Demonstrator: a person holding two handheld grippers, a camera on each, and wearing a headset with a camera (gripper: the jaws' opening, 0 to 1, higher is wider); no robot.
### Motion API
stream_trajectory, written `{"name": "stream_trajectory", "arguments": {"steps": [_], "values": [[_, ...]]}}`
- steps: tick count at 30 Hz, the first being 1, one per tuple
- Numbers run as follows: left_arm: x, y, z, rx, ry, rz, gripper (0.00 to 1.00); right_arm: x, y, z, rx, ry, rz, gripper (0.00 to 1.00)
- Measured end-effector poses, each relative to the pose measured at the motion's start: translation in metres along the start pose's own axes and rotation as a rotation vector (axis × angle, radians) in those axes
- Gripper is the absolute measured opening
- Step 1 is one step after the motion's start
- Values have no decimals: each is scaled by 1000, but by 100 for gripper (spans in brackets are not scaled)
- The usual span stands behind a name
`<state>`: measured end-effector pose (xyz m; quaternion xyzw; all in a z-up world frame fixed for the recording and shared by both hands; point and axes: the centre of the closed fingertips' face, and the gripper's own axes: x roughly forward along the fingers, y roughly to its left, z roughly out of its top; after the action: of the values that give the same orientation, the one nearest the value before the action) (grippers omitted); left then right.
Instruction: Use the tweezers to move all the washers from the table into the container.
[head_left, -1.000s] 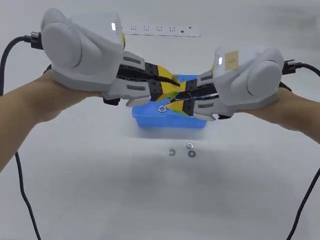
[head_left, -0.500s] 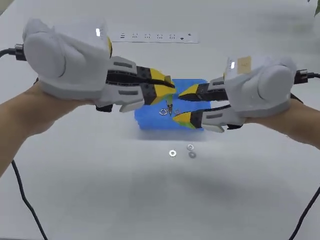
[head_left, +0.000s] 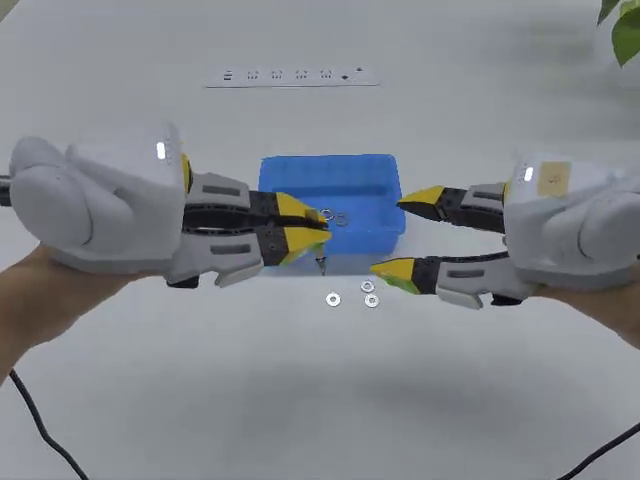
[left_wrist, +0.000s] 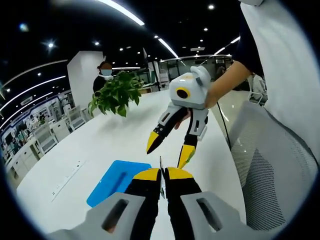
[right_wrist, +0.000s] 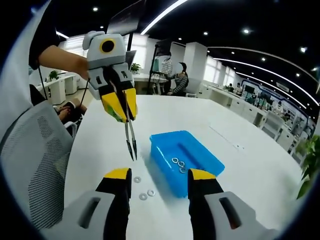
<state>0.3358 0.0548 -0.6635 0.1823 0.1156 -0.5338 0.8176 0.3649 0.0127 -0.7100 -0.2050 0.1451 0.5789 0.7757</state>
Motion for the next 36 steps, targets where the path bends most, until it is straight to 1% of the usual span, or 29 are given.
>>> {"name": "stream_trajectory", "arguments": {"steps": [3,5,8,11,16,18,22,24,26,29,31,34,36], "values": [[3,-6,-7,-5,12,-4,7,-3,7,-13,25,27,8,51],[5,-9,-11,-30,5,-3,7,-3,13,-23,41,45,21,54],[8,-13,-17,-46,7,-9,7,-3,24,-34,58,69,46,59],[12,-15,-19,-51,10,-14,7,-1,30,-44,80,89,68,65],[18,-14,-21,-61,6,-19,7,1,39,-55,108,109,94,69],[20,-13,-22,-63,6,-17,7,2,42,-58,119,115,105,72],[22,-12,-24,-70,2,-12,7,4,49,-63,130,125,126,84],[24,-12,-26,-69,9,-14,7,5,51,-64,136,126,137,87],[25,-12,-30,-53,30,-16,7,6,53,-66,146,126,147,92],[26,-11,-30,-52,33,-16,7,7,55,-69,144,132,154,94],[26,-8,-29,-57,26,-6,7,8,56,-71,146,136,159,96],[27,-4,-30,-60,26,2,7,9,57,-71,153,134,164,96],[28,-4,-31,-60,28,1,7,10,58,-71,155,131,167,95]]}}
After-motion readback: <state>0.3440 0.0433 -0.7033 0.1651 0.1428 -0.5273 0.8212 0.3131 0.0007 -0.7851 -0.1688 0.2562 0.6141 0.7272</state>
